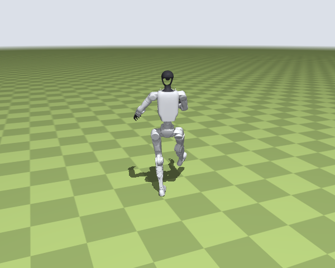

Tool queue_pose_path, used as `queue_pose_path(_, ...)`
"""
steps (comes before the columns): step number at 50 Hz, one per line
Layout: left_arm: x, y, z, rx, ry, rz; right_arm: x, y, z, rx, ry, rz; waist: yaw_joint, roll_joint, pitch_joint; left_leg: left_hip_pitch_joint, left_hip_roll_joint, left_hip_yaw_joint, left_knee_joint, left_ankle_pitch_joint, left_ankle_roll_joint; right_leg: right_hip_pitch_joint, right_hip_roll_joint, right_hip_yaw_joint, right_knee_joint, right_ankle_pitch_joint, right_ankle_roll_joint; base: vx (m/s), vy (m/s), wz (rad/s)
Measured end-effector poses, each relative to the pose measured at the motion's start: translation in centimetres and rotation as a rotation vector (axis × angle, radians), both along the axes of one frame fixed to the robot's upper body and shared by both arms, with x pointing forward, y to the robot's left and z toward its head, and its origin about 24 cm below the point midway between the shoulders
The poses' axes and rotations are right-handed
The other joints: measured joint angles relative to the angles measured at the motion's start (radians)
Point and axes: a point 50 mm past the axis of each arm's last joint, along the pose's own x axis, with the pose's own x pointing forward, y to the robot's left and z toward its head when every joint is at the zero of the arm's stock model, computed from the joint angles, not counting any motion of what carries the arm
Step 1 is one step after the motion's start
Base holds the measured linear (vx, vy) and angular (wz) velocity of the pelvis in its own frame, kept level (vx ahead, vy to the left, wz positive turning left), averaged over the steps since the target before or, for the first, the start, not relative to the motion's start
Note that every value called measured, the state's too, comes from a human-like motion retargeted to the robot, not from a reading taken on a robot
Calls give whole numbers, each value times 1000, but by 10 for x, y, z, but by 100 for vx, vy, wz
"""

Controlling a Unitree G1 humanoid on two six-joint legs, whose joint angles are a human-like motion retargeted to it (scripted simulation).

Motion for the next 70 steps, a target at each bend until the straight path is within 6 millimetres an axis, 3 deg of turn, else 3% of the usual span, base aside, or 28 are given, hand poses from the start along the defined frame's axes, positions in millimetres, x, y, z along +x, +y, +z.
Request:
queue_pose_path(6,-59,32,-54,-60,213,240,-5,-7,-8,-87,56,40,33,21,-58,-21,11,40,-108,43,15,105,-47,-64,140,-94,-23,4,0,-48)
queue_pose_path(11,-139,39,-111,-153,472,491,-12,-8,-30,-95,135,82,102,56,-119,-77,61,137,-169,60,14,149,-56,44,400,-238,-77,-2,-5,-115)
queue_pose_path(14,-201,29,-141,-202,672,605,-23,-6,-55,-137,242,139,136,71,-172,-115,95,206,-196,67,20,174,-71,106,553,-326,-109,-1,-8,-139)
queue_pose_path(18,-269,4,-163,-251,904,676,-42,-5,-91,-213,392,183,172,63,-243,-183,135,306,-225,81,20,223,-101,156,621,-392,-127,0,-14,-143)
queue_pose_path(20,-295,-11,-170,-280,1003,678,-56,-5,-112,-256,482,214,176,49,-283,-218,149,349,-240,92,15,250,-82,230,551,-405,-93,-1,-21,-120)
queue_pose_path(23,-312,-33,-176,-309,1081,653,-85,-9,-144,-279,611,241,166,38,-317,-246,171,402,-260,117,5,285,-27,338,365,-385,-57,-2,-24,-101)
queue_pose_path(25,-308,-48,-180,-320,1080,617,-107,-16,-165,-282,698,238,150,51,-319,-243,197,430,-276,137,-4,309,6,356,266,-342,-75,-3,-24,-83)
queue_pose_path(28,-279,-63,-183,-321,985,530,-143,-33,-192,-273,842,190,89,62,-301,-231,221,437,-299,159,-15,340,34,352,192,-304,-82,-3,-24,-24)
queue_pose_path(31,-228,-64,-178,-284,818,434,-183,-55,-215,-214,980,59,7,48,-292,-251,225,403,-310,172,-8,344,42,318,175,-307,-56,-4,-24,56)
queue_pose_path(34,-168,-61,-163,-218,645,319,-240,-78,-235,-89,1116,-177,-58,36,-296,-285,223,341,-305,187,2,356,43,256,160,-317,-34,-2,-21,104)
queue_pose_path(37,-106,-62,-138,-160,474,191,-310,-93,-247,38,1259,-408,-78,27,-312,-305,215,294,-305,191,5,370,40,204,150,-324,-18,2,-16,92)
queue_pose_path(40,-51,-74,-104,-174,276,105,-374,-94,-251,82,1396,-514,-68,6,-334,-307,201,301,-296,171,4,379,27,169,146,-335,-7,7,-11,66)
queue_pose_path(43,-6,-92,-64,-254,74,67,-413,-86,-250,88,1488,-474,-53,-24,-352,-309,188,331,-236,143,17,387,14,147,136,-342,0,11,-10,44)
queue_pose_path(47,27,-119,-25,-420,-106,74,-434,-81,-248,129,1550,-371,-45,-43,-372,-307,175,332,-119,86,50,378,7,141,172,-369,0,15,-6,10)
queue_pose_path(50,32,-141,-14,-591,-157,114,-425,-92,-247,139,1560,-346,-62,-29,-370,-308,163,298,3,-1,80,368,5,155,236,-408,-16,18,1,-14)
queue_pose_path(53,29,-162,-11,-703,-155,99,-391,-109,-245,69,1509,-341,-105,7,-343,-332,172,271,173,-88,103,347,11,173,353,-472,-58,18,5,-14)
queue_pose_path(56,23,-177,-7,-643,-154,-50,-336,-122,-239,-31,1373,-311,-162,46,-295,-370,212,280,351,-158,125,302,10,185,545,-562,-99,17,9,-3)
queue_pose_path(60,23,-171,10,-320,-253,-249,-240,-128,-212,-117,1054,-269,-236,107,-153,-438,293,284,626,-251,132,274,6,185,818,-693,-137,15,14,2)
queue_pose_path(63,21,-143,10,-170,-313,-176,-161,-126,-173,-157,809,-243,-282,157,-13,-520,380,292,864,-312,114,292,6,182,955,-776,-170,16,20,-5)
queue_pose_path(65,15,-114,0,-105,-303,-56,-112,-120,-141,-194,679,-242,-285,175,45,-605,450,314,980,-337,102,289,3,194,997,-807,-180,22,23,-29)
queue_pose_path(68,-21,-55,-37,0,-160,125,-58,-97,-95,-275,498,-199,-225,178,23,-729,546,358,1010,-327,78,295,-17,234,942,-798,-160,39,29,-60)
queue_pose_path(70,-55,-14,-56,30,-59,262,-40,-79,-70,-265,353,-145,-145,160,-44,-777,577,386,923,-262,45,324,-44,259,825,-727,-129,59,39,-55)
